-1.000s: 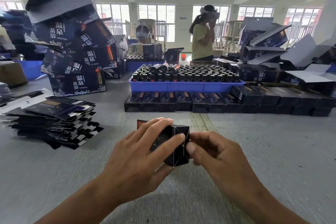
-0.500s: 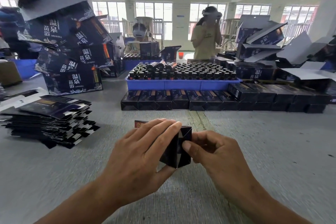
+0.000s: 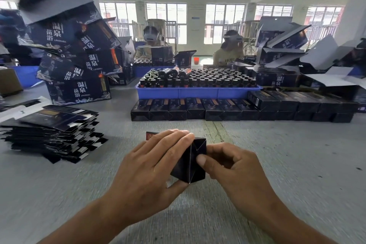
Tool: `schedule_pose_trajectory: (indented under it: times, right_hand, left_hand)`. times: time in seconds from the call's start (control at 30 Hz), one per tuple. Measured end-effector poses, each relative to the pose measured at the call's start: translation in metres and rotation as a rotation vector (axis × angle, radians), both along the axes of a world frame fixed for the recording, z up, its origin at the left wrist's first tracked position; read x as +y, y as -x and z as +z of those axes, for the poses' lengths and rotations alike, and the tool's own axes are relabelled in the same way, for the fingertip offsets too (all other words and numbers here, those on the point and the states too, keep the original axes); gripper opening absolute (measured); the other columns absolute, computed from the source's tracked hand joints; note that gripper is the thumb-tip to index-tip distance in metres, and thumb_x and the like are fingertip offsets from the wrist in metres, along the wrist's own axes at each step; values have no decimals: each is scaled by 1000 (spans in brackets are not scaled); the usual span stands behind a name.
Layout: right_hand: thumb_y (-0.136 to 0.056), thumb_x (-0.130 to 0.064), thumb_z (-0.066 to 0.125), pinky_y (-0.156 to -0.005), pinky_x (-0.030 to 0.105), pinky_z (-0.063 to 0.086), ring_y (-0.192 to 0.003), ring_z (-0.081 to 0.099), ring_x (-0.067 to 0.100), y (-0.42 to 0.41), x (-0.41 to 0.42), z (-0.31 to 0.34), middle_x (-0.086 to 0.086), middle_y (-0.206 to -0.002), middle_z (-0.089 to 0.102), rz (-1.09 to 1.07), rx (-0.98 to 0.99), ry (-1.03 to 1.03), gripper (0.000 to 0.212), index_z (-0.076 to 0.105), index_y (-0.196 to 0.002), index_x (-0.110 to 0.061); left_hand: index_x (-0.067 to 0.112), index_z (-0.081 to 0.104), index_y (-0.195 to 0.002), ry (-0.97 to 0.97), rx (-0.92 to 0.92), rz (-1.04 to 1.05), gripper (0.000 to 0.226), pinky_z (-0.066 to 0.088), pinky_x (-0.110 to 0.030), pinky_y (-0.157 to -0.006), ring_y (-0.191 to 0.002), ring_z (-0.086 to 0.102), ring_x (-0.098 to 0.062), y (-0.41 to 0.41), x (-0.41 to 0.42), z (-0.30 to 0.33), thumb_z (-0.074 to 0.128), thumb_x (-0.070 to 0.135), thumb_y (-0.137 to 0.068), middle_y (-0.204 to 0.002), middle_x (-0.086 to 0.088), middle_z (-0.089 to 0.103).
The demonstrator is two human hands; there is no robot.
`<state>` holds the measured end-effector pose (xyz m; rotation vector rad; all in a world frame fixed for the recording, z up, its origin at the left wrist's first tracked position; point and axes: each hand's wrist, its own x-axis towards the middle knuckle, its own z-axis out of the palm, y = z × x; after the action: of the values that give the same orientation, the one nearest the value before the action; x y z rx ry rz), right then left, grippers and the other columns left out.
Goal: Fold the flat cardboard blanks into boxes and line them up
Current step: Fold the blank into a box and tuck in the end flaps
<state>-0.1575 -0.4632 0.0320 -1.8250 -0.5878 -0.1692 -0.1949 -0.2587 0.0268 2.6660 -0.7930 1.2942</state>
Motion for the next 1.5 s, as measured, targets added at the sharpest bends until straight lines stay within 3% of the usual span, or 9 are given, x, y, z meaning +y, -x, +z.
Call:
schedule_pose_trajectory:
  times: [0.3, 0.43, 0.53, 0.6, 0.73, 0.87, 1.03, 1.23, 1.5]
  right_hand:
    - [-59, -73, 79, -78, 18, 57, -102, 66, -6, 0, 4, -5, -26, -113, 67, 72, 100, -22, 74, 46, -125, -63]
    - [-68, -37, 91, -70, 16, 57, -91, 72, 1, -8, 1, -2, -19, -99, 71, 81, 197, -137, 68, 53, -123, -49]
    - [-58, -30, 79, -75, 23, 58, -93, 72, 5, -12, -3, -1, -13, -98, 75, 96, 254, -151, 54, 66, -107, -48]
    - [-53, -31, 80, -81, 27, 57, -96, 72, 6, -12, -4, -2, -14, -101, 75, 117, 279, -117, 51, 69, -99, -49]
    - [-57, -31, 86, -74, 16, 53, -93, 71, -1, -9, -2, -3, -19, -102, 75, 175, 308, 54, 53, 66, -106, -33]
    - [-73, -38, 87, -76, 11, 51, -98, 67, -9, -7, 1, -6, -26, -105, 73, 190, 285, 122, 45, 66, -113, -36]
    - [-70, -44, 81, -73, 5, 52, -104, 66, -10, -10, -3, -1, -29, -111, 71, 124, 204, -83, 51, 62, -118, -39]
    - [-67, -29, 82, -72, 9, 54, -103, 70, -1, -15, -6, 2, -16, -110, 75, 143, 223, -275, 55, 64, -119, -31]
    - [-66, -24, 82, -72, 10, 54, -102, 72, 4, -17, -7, 1, -11, -110, 76, 175, 235, -306, 56, 65, -119, -25]
  left_hand:
    - [13, 35, -152, -151, 10, -85, 69, 36, -45, -116, -150, 30, -23, -5, -3, -5, 67, 35, -95, -158, -2, 40]
    - [15, 36, -152, -102, 8, -44, 73, 30, -49, -119, -152, 25, -25, -5, -1, -6, 69, 22, -87, -162, -4, 33]
    - [17, 41, -147, 169, 24, 85, 65, 39, -43, -113, -145, 35, -17, -6, 4, -6, 63, 30, -88, -156, -3, 40]
    - [31, 40, -146, 522, 201, 116, 55, 42, -29, -106, -132, 44, 3, -4, 7, -1, 57, 47, -96, -146, 14, 48]
    - [46, 54, -131, 1107, 667, -218, 47, 56, -34, -94, -112, 66, -3, -6, 11, 6, 66, 50, -86, -119, 14, 71]
    - [50, 67, -115, 1186, 700, -342, 38, 55, -17, -83, -110, 69, -9, -5, 9, 11, 75, 40, -80, -119, 11, 73]
    - [33, 65, -116, 1218, 719, -323, 49, 57, -19, -80, -103, 72, -13, -4, 5, 7, 83, 31, -71, -113, 7, 74]
    - [44, 68, -107, 1198, 698, -315, 40, 58, -22, -82, -102, 72, -12, -4, 1, 4, 86, 36, -72, -114, 12, 74]
    - [52, 52, -120, 1126, 569, -313, 40, 56, -19, -83, -107, 69, -8, 0, 1, 4, 71, 54, -84, -113, 14, 74]
